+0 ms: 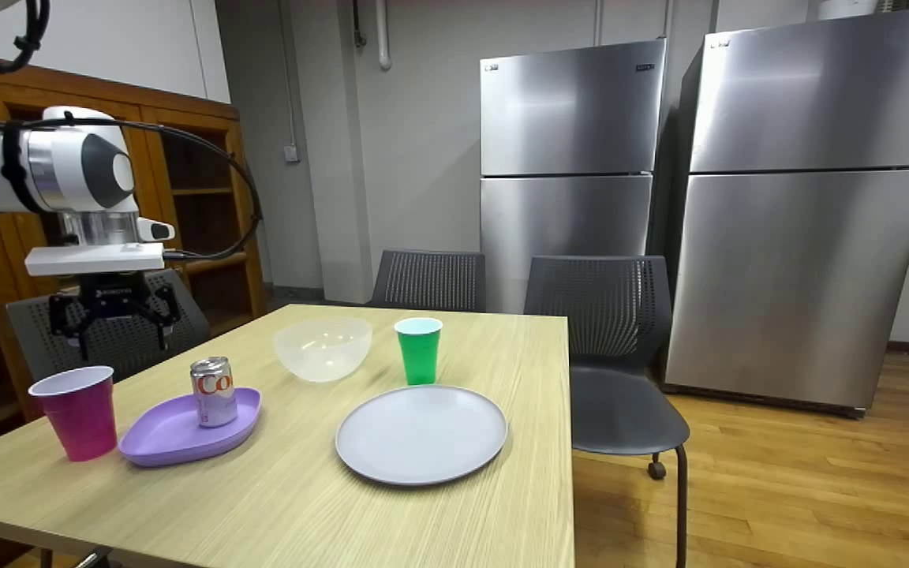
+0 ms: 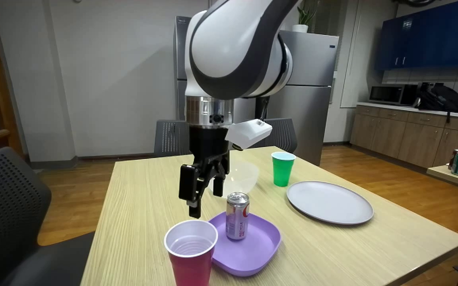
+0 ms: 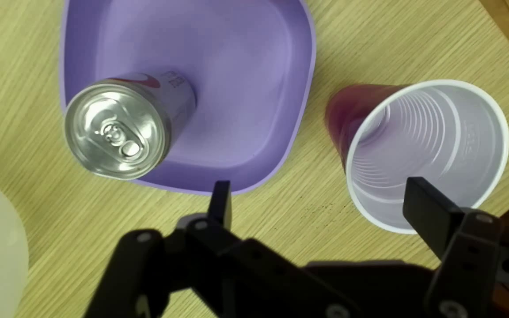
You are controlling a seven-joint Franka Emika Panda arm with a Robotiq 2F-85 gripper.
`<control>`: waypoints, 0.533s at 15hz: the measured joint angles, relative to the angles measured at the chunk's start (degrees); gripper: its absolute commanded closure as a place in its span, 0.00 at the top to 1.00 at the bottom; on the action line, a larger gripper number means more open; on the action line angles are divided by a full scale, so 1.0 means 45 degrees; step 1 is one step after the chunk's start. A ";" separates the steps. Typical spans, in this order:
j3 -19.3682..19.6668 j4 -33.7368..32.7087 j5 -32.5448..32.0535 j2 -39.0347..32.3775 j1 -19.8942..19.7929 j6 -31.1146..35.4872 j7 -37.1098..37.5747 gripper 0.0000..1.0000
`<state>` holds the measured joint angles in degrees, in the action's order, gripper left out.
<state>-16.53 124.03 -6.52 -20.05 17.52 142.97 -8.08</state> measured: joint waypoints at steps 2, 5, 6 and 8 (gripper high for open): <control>0.0029 -0.0004 -0.0154 -0.0143 0.0073 0.0063 0.0050 1.00; 0.0191 -0.0017 -0.0651 -0.0360 0.0317 0.0275 0.0304 1.00; 0.0243 -0.0031 -0.0792 -0.0425 0.0407 0.0332 0.0381 1.00; 0.0312 -0.0045 -0.1011 -0.0522 0.0558 0.0447 0.0517 1.00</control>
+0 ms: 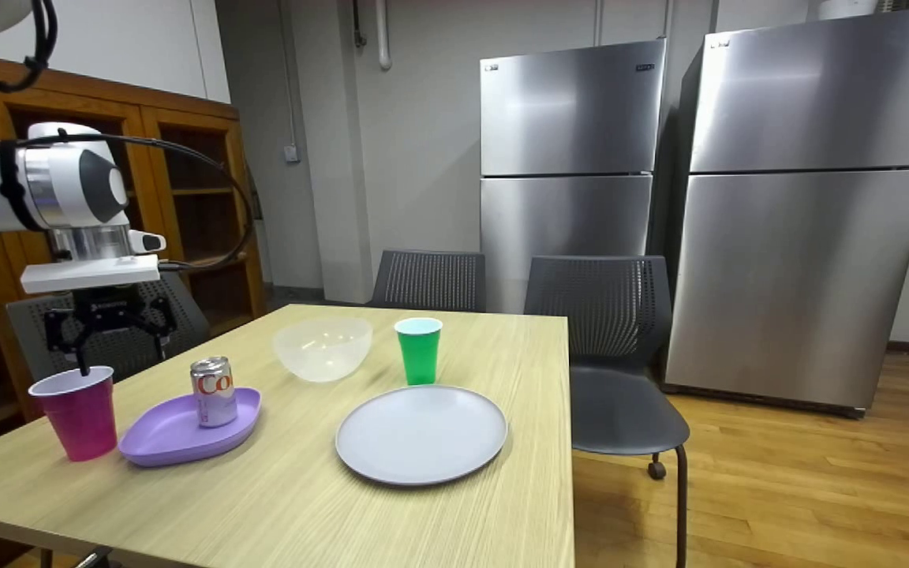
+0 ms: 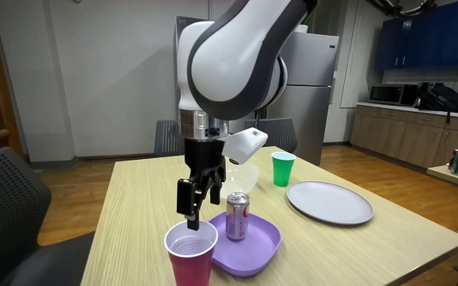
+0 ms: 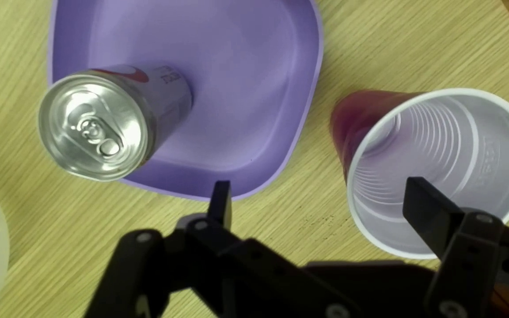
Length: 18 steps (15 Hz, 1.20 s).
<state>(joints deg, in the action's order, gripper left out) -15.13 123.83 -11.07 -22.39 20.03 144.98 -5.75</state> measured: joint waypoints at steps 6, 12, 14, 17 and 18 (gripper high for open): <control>0.0035 -0.0043 -0.0093 -0.0261 0.0265 0.0279 0.0058 1.00; 0.0055 -0.0076 -0.0147 -0.0432 0.0383 0.0493 0.0058 0.75; 0.0075 -0.0077 -0.0176 -0.0437 0.0410 0.0545 0.0058 0.66; 0.0133 -0.0079 -0.0289 -0.0438 0.0461 0.0655 0.0063 0.40; 0.0161 -0.0082 -0.0316 -0.0439 0.0485 0.0678 0.0064 0.34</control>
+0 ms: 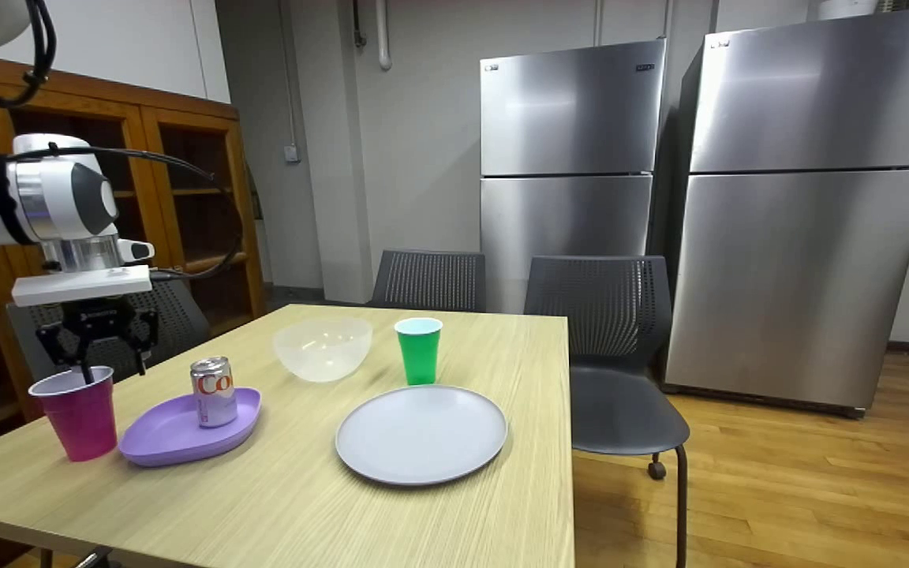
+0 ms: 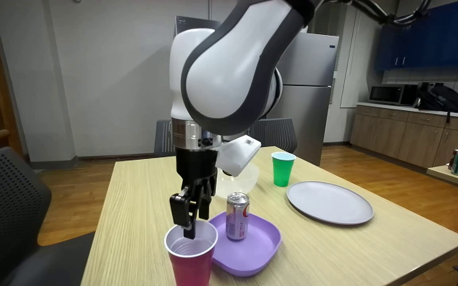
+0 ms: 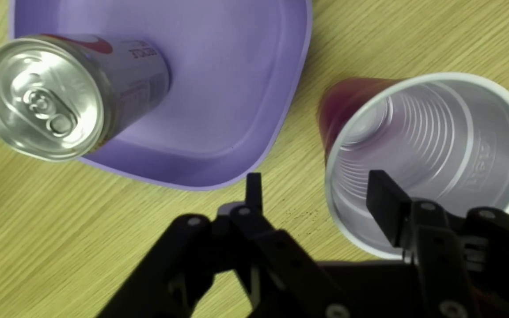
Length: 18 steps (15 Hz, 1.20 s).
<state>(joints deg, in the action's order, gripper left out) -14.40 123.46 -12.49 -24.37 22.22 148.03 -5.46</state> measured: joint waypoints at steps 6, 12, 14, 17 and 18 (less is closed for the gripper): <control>0.0034 -0.0058 -0.0074 -0.0052 0.0064 0.0048 0.0004 0.00; 0.0022 -0.0362 -0.0074 -0.0071 0.0086 0.0075 0.0004 0.01; 0.0022 -0.0508 -0.0074 -0.0067 0.0085 0.0074 0.0003 0.01; 0.0025 -0.0737 -0.0053 0.0014 0.0040 0.0045 0.0003 0.01; 0.0026 -0.0822 -0.0031 0.0054 0.0000 0.0033 0.0003 0.01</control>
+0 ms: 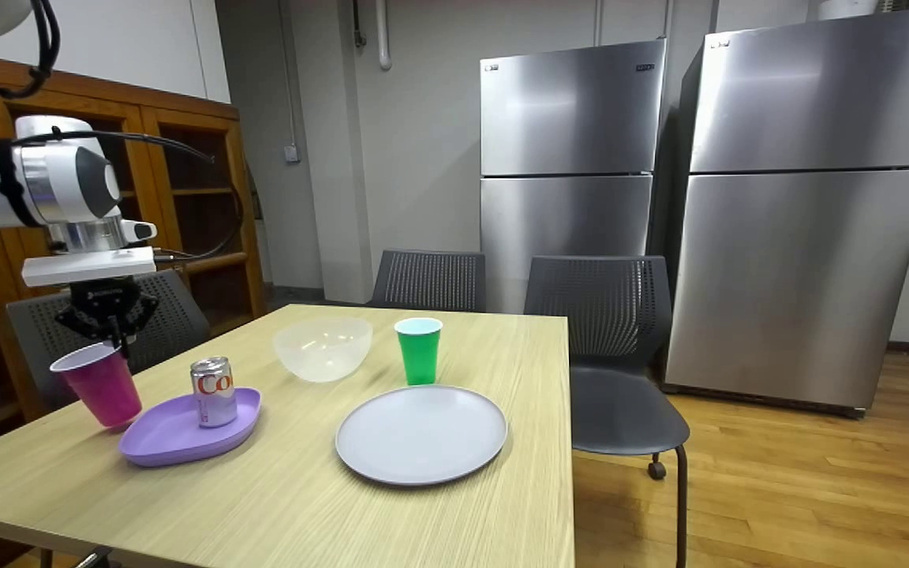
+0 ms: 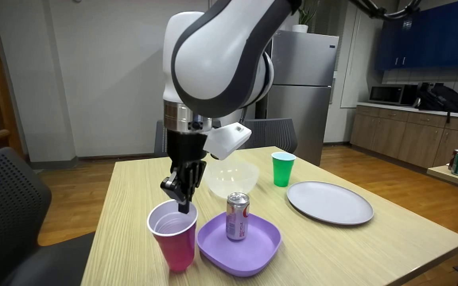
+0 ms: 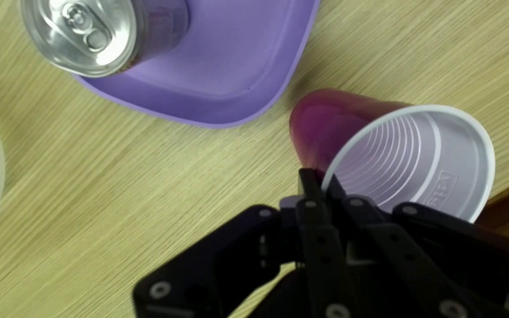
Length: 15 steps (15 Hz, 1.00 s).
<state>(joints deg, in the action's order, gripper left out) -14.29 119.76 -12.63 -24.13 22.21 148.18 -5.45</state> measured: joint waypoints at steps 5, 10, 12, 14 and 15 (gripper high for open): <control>0.0217 -0.0467 0.0033 0.0294 -0.0321 -0.0050 0.0001 0.01; 0.0758 -0.0593 0.0033 0.0885 -0.0684 -0.0119 0.0159 0.01; 0.0926 -0.0599 0.0033 0.1120 -0.0874 -0.0148 0.0247 0.01; 0.1016 -0.0599 0.0136 0.1363 -0.1117 -0.0173 0.0268 0.01; 0.1035 -0.0599 0.0202 0.1472 -0.1245 -0.0186 0.0271 0.01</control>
<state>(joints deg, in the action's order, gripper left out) -9.63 117.07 -11.72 -17.50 16.61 147.34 -4.23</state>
